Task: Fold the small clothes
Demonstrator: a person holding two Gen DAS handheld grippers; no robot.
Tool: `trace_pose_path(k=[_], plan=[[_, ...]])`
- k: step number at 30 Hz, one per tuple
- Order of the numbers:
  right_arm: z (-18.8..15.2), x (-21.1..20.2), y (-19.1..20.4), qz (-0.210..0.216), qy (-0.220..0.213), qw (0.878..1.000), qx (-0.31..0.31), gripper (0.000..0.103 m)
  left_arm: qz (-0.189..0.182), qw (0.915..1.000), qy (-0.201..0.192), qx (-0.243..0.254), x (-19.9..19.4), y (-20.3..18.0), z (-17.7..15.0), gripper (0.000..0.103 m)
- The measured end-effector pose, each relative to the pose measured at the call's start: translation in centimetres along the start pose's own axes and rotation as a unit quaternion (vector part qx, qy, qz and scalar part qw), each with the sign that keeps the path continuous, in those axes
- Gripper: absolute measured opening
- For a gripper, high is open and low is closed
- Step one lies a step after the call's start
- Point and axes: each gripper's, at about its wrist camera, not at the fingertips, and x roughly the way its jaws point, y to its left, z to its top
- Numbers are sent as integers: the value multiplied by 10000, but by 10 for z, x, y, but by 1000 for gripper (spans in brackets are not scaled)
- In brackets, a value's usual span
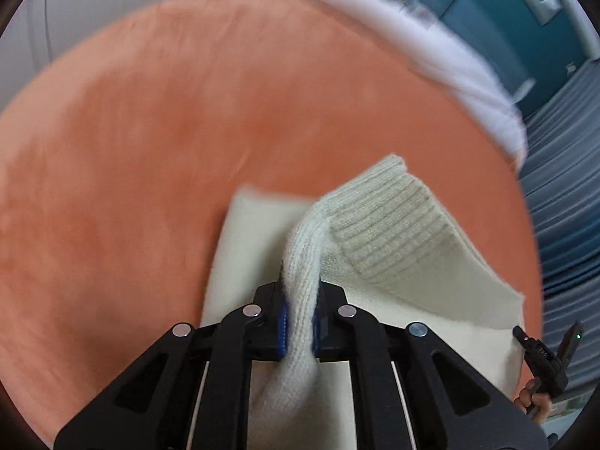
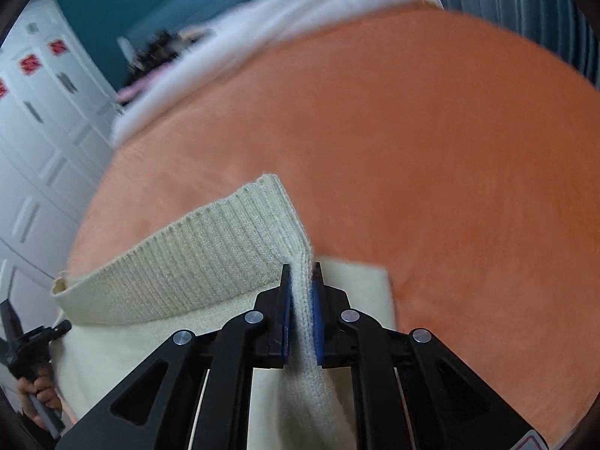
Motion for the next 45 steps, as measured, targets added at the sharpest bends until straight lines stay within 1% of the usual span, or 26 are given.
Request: trace_pose_path(k=[1,3,5,8,10,13,15,16,18,20,24,26,27,28,29,31,33,34,35,36,37,39,41,42,43,45], plan=[[-6,12,-5,-100,171,9998,27,8,63,9999,-149,55,1,1,-6,10],[-11,-11,1,-112,-274,9995,-52,15,166,9988,-431,165,-15,-3,-14,14],[-17,-43,9,-57,-586,9982,-81,17,182,9980,-580,187,-39,-5,-21,28],[-43,-91,20,143,-985,9942,-403,31,-8,9951,-973,181,-80,-4,-45,48],[-65,-105,26,249,-993,9931,-566,32,-96,9943,-1057,93,-94,-4,-66,49],[-107,-104,27,374,-681,9955,-536,29,-161,9959,-889,37,-93,0,-100,48],[-132,-83,15,8,-301,9985,-462,13,104,9983,-576,-48,-79,7,-114,34],[-142,-71,4,-32,-218,9991,-357,10,108,9988,-424,-204,-71,16,-119,25],[-148,-78,-3,128,-286,9994,-125,8,-45,9980,-510,-373,-73,29,-123,17],[-144,-88,2,33,-223,9997,-106,10,-80,9980,-448,-429,-82,31,-120,17],[-138,-112,10,-62,-573,9981,-198,19,-87,9962,-678,-534,-106,33,-123,17],[-139,-120,3,-185,-760,9969,-48,31,-79,9950,-822,-568,-116,36,-126,28],[-137,-123,-3,-264,-836,9961,57,44,-63,9945,-858,-593,-118,38,-125,33],[-135,-124,-8,-363,-909,9951,166,53,-1,9938,-911,-644,-118,38,-124,47],[-131,-124,-13,-422,-948,9943,264,55,123,9926,-966,-721,-117,38,-120,63],[-124,-119,-20,-381,-946,9941,362,64,252,9897,-1069,-913,-111,46,-114,73],[-115,-101,-22,-416,-695,9963,271,67,390,9891,-789,-1183,-92,57,-108,70],[-111,-90,-21,-485,-513,9973,212,54,290,9893,-602,-1295,-82,62,-107,59],[-108,-80,-19,-458,-298,9984,128,33,226,9891,-579,-1331,-79,64,-106,52],[-107,-78,-15,-327,-171,9993,69,22,166,9903,-651,-1213,-83,61,-106,45],[-103,-88,-11,-273,-333,9990,73,11,81,9931,-620,-988,-86,55,-103,27],[-97,-116,-10,303,-776,9963,209,11,343,9954,-625,-635,-91,46,-102,23],[-91,-127,-23,386,-995,9934,427,10,449,9959,-514,-597,-86,49,-102,22],[-90,-118,-33,244,-858,9946,535,10,427,9954,-472,-717,-82,53,-103,22],[-91,-99,-48,62,-523,9961,707,3,371,9944,-449,-886,-80,58,-104,23],[-102,-59,-80,-446,223,9936,1017,0,350,9929,-455,-1043,-79,61,-105,24]])
